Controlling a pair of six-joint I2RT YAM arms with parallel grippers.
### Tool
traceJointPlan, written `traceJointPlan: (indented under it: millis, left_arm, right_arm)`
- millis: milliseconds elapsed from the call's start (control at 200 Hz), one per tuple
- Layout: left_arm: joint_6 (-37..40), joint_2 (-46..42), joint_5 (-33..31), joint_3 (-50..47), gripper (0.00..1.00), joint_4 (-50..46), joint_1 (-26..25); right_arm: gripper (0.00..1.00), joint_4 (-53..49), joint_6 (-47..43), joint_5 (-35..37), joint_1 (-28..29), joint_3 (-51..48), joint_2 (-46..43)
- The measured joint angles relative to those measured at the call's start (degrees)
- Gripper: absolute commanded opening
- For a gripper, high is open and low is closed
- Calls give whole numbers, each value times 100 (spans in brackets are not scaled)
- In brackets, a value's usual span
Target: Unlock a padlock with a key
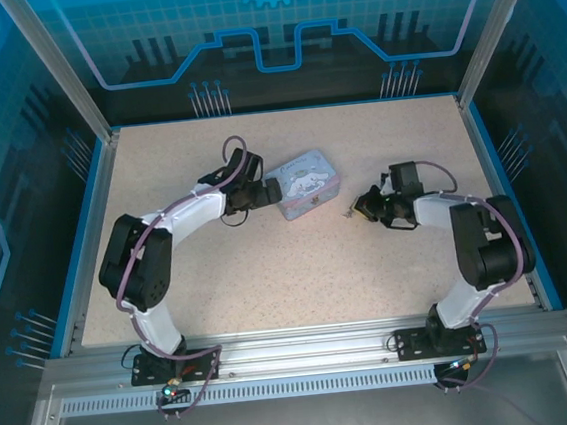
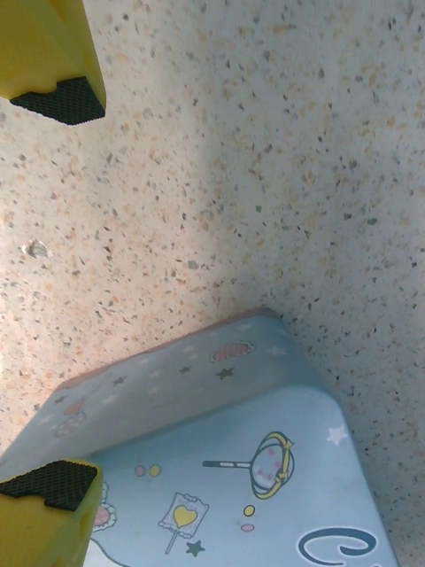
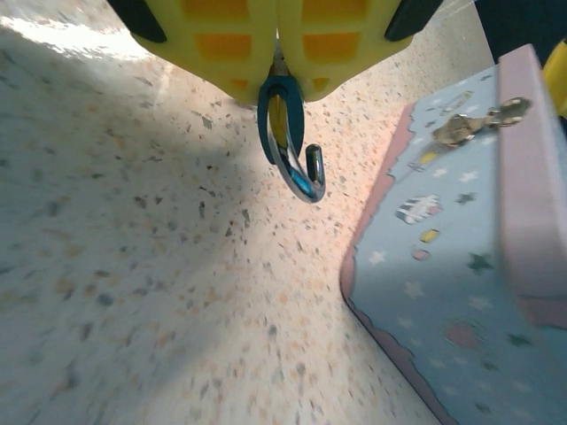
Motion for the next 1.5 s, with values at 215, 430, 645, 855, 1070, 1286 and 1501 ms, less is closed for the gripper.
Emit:
traceJointPlan:
  millis: [215, 430, 645, 855, 1070, 1286, 1501]
  left_arm:
    - [0, -610, -33, -4, 99, -177, 9]
    - [-2, -1274, -31, -92, 99, -256, 9]
    - [-2, -1915, -28, -350, 99, -439, 9]
    - [-2, -2527, -35, -533, 99, -684, 9]
    - [48, -3056, -297, -675, 99, -802, 9]
    - [511, -3700, -1231, -1641, 99, -352, 13]
    - [1438, -4426, -2208, -3119, 99, 927, 50]
  right_arm:
    - [0, -323, -166, 140, -664, -157, -719]
    - [27, -682, -232, 138, -1303, -649, -1187]
    - [67, -1250, -407, 173, -1668, -935, -2063]
    - [100, -2024, -584, 372, -2072, -964, -3161]
    - [100, -2618, -697, 492, -2085, -813, -3744]
    - [100, -3042, -1134, 964, -1926, 55, -3530]
    - [100, -3051, -1543, 2367, -1119, 549, -3158]
